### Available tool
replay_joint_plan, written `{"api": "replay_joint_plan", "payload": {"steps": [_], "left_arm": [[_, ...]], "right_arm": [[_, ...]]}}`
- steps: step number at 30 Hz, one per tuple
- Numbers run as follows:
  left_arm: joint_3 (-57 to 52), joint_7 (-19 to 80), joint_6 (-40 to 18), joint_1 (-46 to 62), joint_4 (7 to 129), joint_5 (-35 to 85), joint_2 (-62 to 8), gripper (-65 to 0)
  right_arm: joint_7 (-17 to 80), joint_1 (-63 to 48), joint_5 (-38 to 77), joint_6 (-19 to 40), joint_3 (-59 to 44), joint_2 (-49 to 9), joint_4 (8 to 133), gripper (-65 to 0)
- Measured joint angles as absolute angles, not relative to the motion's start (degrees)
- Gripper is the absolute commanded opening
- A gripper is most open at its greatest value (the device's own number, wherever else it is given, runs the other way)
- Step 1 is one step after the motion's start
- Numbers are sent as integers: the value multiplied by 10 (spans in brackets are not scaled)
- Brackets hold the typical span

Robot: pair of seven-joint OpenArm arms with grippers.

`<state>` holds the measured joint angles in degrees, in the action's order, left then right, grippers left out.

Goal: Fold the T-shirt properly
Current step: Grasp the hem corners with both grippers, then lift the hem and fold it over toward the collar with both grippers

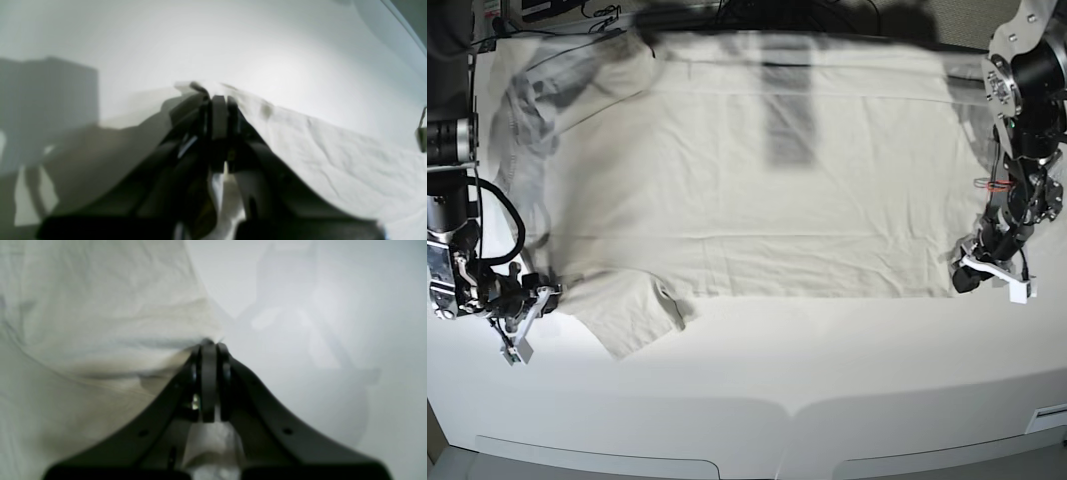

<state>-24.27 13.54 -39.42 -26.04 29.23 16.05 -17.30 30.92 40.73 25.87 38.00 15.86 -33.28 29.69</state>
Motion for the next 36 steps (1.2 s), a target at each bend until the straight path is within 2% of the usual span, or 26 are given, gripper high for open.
{"api": "replay_joint_plan", "payload": {"steps": [9, 14, 21, 26, 36], "left_arm": [[-240, 277, -395, -240, 479, 212, -171, -650], [-240, 310, -375, -182, 605, 217, -171, -650], [-241, 317, -371, -96, 717, 215, -174, -650], [-240, 315, -364, -51, 735, 222, -196, -650], [-239, 287, -365, 20, 735, 306, -227, -650]], "right_arm": [[363, 390, 349, 393, 160, -381, 373, -650], [368, 302, 416, 389, 163, -415, 486, -650], [361, 183, 496, 347, 162, -480, 627, -650], [369, 94, 496, 313, 136, -498, 687, -650], [366, -91, 497, 311, -45, -493, 780, -650]]}}
